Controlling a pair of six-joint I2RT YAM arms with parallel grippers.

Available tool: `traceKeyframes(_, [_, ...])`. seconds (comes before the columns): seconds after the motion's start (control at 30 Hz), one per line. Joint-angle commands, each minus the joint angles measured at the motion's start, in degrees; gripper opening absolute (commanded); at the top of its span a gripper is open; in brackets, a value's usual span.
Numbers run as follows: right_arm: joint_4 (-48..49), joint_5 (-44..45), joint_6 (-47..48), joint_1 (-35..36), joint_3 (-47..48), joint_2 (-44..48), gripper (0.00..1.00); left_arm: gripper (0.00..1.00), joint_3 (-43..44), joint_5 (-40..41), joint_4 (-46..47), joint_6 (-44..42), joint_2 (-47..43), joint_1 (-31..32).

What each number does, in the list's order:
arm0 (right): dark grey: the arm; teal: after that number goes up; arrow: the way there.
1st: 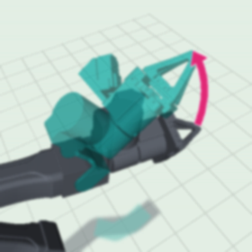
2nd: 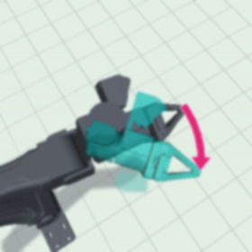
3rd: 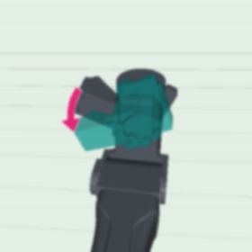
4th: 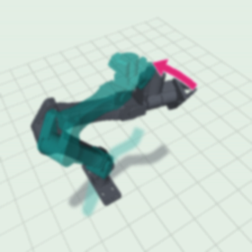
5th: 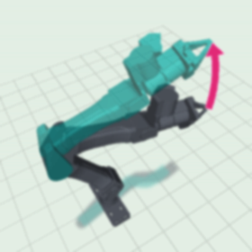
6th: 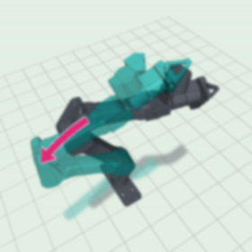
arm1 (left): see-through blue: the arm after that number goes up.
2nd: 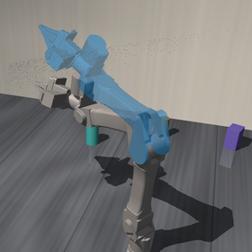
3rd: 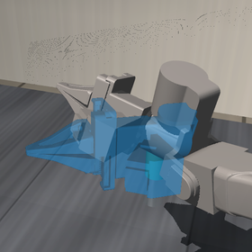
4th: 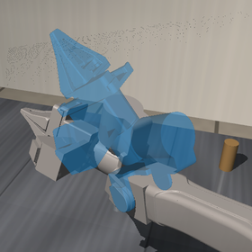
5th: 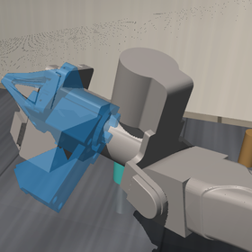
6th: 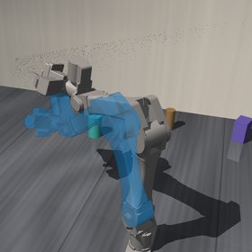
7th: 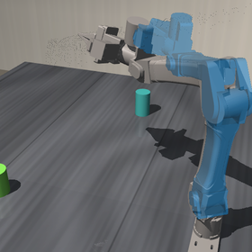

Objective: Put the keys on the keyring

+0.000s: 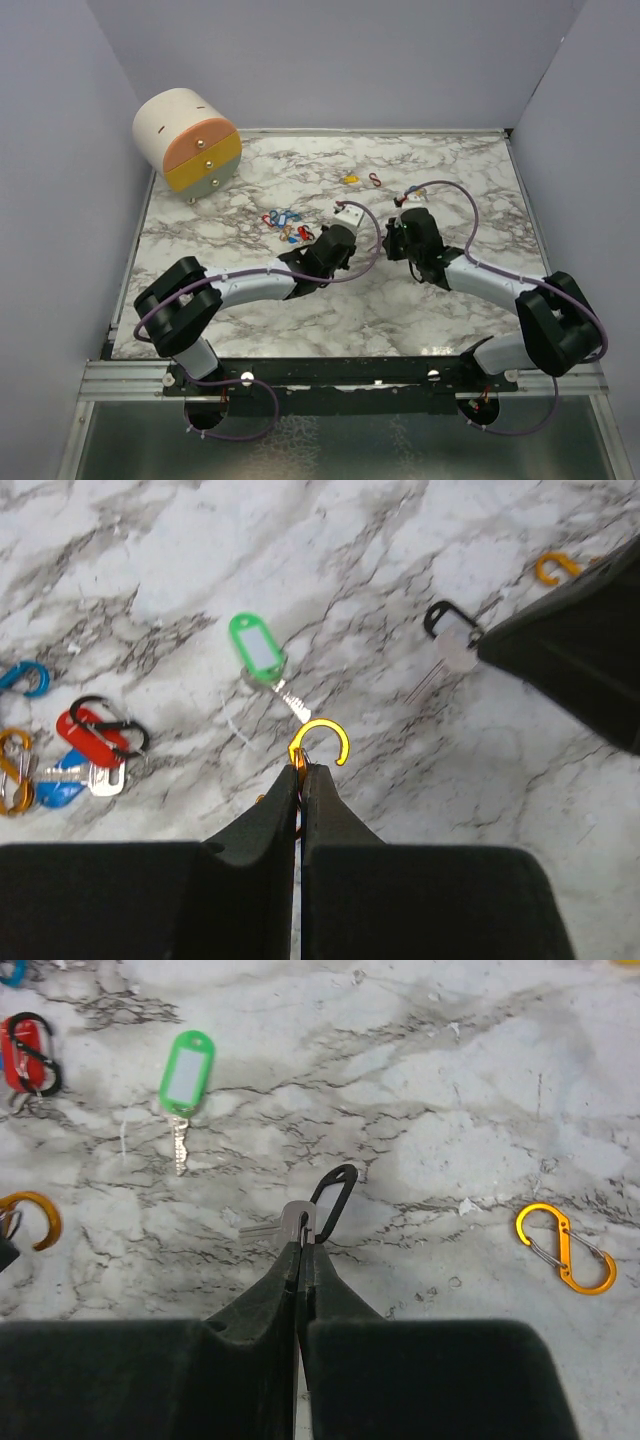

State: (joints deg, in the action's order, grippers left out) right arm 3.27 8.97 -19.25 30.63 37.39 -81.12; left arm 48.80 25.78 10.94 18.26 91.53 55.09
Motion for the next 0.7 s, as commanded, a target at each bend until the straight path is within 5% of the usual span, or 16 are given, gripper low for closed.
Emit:
traceKeyframes(0.0, [7.55,-8.77,4.77,-0.22,-2.42,2.98,0.01,0.0,5.59,-5.33,-0.49,-2.1,2.45,-1.12])
traceKeyframes(0.4, [22.02,-22.54,9.9,-0.22,-10.96,10.5,0.01,0.0,6.91,-12.14,-1.62,-3.14,2.61,-2.67])
traceKeyframes(0.67, [22.19,-24.56,11.93,0.37,-10.35,9.41,0.01,0.0,7.74,-14.09,-1.62,-3.49,3.15,-2.96])
